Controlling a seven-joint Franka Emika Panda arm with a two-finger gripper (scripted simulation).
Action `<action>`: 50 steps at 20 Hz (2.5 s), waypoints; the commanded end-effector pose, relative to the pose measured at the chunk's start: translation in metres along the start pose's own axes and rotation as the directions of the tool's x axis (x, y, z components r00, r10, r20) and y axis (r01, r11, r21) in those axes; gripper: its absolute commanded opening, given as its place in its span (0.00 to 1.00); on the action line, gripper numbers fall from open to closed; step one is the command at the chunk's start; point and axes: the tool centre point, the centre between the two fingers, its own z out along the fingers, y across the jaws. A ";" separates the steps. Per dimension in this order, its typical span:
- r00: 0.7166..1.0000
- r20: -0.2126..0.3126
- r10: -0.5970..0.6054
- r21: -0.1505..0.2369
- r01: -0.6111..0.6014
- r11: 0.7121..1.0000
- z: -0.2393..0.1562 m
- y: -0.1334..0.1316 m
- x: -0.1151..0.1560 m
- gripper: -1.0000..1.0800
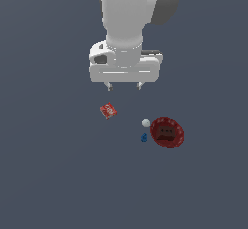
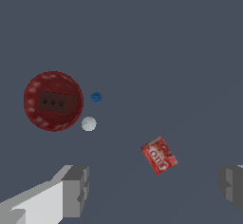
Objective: Pick up a designated object from a clutter of objects.
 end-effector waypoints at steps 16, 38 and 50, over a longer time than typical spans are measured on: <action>0.999 -0.015 -0.049 -0.026 0.048 0.999 -0.005 -0.012 -0.001 0.96; 0.803 0.018 -0.596 -0.059 0.596 0.801 0.091 -0.084 0.041 0.96; 0.454 0.025 -0.891 -0.043 0.891 0.453 0.170 -0.151 0.052 0.96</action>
